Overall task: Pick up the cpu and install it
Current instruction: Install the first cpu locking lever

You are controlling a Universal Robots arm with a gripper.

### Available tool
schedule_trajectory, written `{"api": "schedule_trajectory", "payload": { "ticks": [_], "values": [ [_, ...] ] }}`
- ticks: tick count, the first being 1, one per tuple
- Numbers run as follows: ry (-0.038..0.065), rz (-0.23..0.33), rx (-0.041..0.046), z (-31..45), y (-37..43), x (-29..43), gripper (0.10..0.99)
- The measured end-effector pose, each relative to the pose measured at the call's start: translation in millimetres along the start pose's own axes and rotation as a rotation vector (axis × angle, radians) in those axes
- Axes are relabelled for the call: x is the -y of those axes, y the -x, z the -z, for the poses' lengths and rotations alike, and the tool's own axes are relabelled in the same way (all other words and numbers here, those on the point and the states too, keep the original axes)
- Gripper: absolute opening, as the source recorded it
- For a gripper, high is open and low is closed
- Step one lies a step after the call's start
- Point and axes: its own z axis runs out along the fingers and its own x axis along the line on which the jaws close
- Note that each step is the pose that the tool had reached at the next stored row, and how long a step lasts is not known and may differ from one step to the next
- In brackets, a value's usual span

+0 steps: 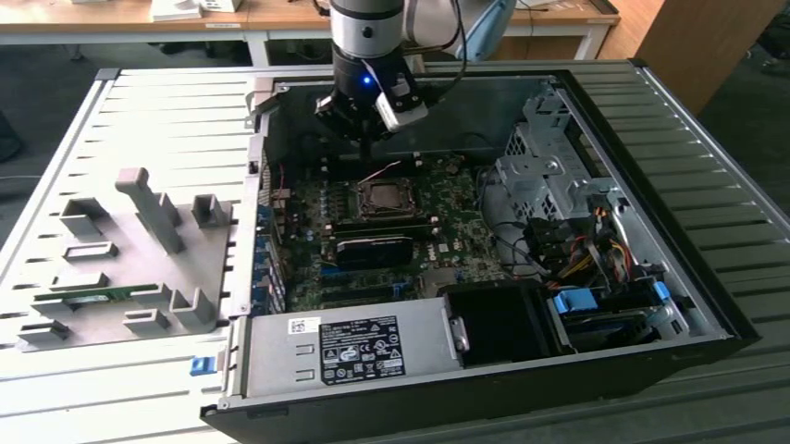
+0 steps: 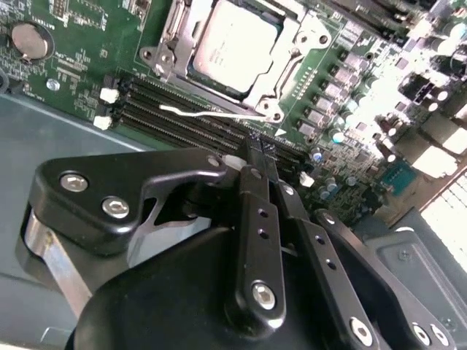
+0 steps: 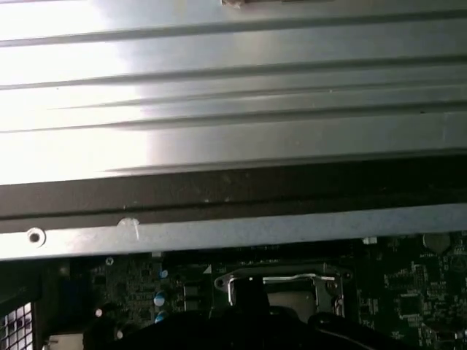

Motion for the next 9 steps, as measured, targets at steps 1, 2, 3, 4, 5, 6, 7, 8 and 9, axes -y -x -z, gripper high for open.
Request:
{"api": "schedule_trajectory", "payload": {
  "ticks": [1,2,3,4,5,6,7,8,9],
  "values": [
    [0.017,0.0,-0.0017,-0.1,0.0,0.6,0.122],
    [0.024,0.0,-0.0021,-0.6,0.1,1.1,0.122],
    [0.024,0.0,-0.0018,-0.9,0.2,1.0,0.122],
    [0.022,0.0,-0.0017,-1.0,0.4,1.0,0.122],
    [0.019,0.0,-0.0014,-1.3,0.8,1.1,0.122],
    [0.016,0.001,-0.0011,-1.8,1.3,1.1,0.122],
    [0.013,0.001,-0.0009,-2.3,1.9,1.1,0.122],
    [0.012,0.001,-0.001,-2.9,3.0,1.0,0.122],
    [0.011,0.001,-0.0008,-3.8,4.2,1.0,0.122]
  ]
}}
